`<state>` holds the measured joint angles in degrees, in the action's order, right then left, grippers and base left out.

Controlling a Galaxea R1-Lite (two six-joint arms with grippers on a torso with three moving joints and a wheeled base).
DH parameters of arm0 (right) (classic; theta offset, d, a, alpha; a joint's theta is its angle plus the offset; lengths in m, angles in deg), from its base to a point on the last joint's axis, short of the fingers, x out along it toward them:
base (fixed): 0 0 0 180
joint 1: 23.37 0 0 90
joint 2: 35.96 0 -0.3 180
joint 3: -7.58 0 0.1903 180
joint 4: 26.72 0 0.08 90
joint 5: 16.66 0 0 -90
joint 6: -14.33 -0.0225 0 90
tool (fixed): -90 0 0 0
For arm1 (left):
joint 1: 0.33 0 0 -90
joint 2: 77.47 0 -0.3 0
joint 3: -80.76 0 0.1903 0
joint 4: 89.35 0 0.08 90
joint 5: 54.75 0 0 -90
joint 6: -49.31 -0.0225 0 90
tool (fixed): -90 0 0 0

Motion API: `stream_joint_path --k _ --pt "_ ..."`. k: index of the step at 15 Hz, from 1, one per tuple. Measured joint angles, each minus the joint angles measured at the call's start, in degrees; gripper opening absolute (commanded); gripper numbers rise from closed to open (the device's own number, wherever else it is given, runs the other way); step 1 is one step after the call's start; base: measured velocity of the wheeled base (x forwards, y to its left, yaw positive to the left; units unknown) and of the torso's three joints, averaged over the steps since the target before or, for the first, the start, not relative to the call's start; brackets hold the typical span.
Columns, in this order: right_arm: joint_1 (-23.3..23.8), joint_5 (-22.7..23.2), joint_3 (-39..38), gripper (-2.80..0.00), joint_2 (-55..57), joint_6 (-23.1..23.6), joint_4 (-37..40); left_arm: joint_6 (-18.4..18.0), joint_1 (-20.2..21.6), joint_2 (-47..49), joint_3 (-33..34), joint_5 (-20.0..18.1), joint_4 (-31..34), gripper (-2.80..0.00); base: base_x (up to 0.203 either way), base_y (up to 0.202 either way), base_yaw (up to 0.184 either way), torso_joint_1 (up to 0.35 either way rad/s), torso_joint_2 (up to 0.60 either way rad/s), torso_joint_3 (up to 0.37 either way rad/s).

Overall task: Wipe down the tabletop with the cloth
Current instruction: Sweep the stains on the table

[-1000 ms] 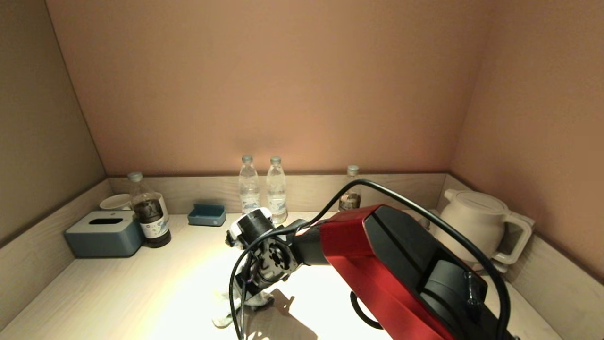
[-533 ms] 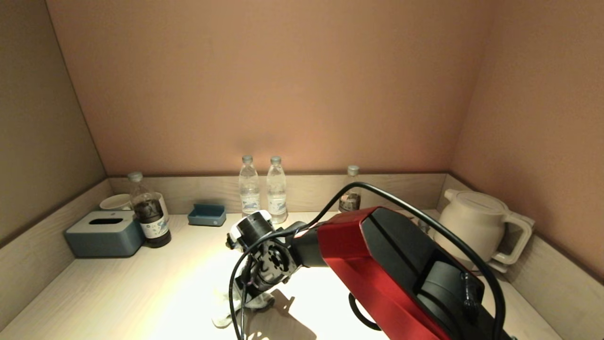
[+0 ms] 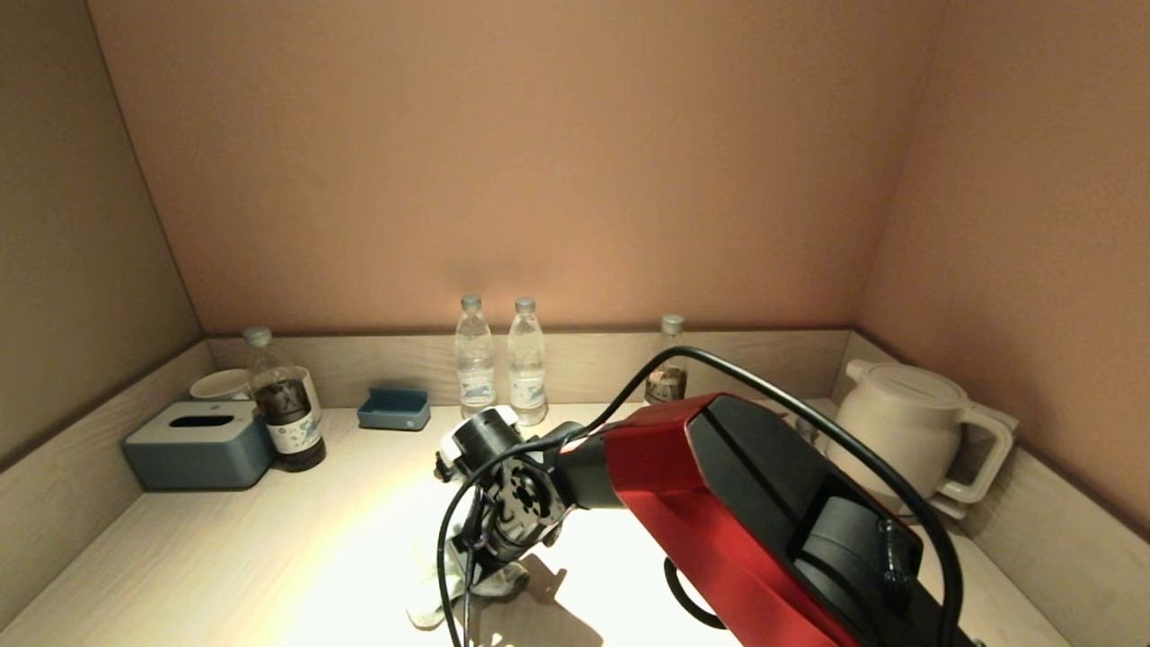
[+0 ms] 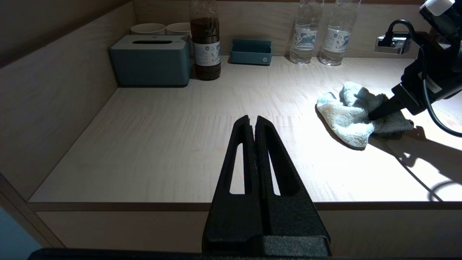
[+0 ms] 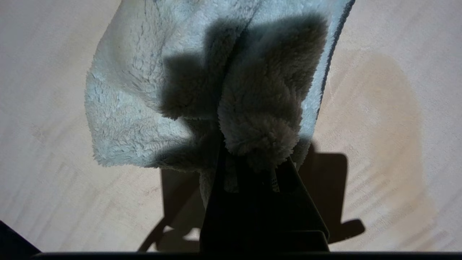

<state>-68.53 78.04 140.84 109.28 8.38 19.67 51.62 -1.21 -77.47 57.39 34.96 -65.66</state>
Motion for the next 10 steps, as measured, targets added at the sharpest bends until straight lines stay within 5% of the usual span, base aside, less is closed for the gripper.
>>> stream_joint_path --k 10 --pt "0.30 -2.01 -0.44 -2.80 -1.81 -2.30 4.81 0.02 0.00 -0.02 0.00 0.02 0.00 -2.80 0.000 0.000 0.000 0.000 0.00 0.000"
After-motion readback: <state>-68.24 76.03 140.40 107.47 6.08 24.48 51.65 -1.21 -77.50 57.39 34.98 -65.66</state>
